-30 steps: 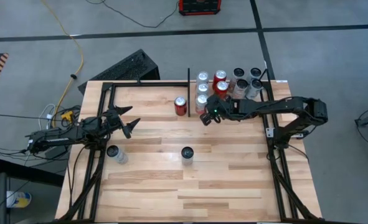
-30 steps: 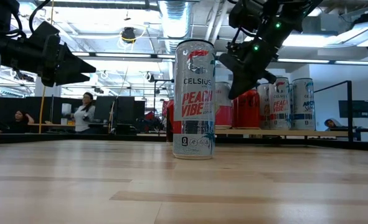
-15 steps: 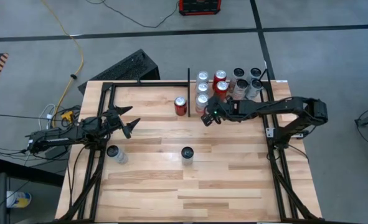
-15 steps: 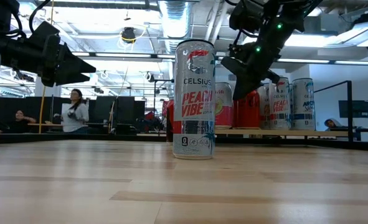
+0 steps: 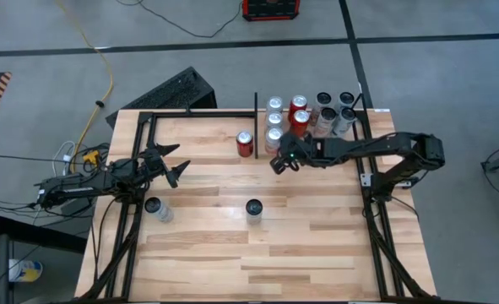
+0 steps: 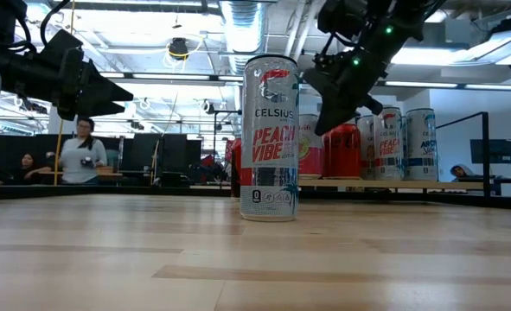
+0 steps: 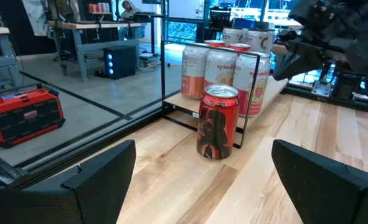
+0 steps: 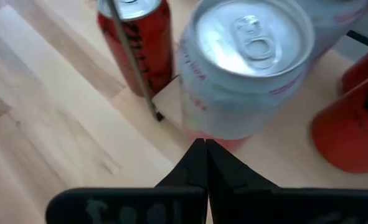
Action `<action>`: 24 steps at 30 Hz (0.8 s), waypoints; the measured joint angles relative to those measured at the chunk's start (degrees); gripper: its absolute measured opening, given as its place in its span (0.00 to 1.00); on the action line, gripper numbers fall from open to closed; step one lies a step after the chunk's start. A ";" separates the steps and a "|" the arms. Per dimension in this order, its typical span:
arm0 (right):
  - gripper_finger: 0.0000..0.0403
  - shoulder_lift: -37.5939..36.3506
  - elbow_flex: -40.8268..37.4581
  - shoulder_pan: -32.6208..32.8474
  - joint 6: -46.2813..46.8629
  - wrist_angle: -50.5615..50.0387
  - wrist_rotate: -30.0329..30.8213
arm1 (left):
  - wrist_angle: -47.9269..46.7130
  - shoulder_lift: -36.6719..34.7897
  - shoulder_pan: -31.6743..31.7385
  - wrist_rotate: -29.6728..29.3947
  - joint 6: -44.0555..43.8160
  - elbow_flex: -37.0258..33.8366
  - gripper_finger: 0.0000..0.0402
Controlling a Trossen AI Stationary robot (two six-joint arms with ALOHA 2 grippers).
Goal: Place canned beverage on shelf
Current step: Put the white soda can on the shelf
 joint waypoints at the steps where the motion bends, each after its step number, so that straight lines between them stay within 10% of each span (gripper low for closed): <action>1: 0.05 0.00 0.00 -0.32 -0.33 0.00 0.03 | 0.00 0.00 0.02 0.00 0.00 0.02 0.90; 24: 0.05 0.04 -0.02 -2.90 -0.93 -0.47 3.73 | 0.00 0.00 0.01 0.00 0.00 0.00 0.90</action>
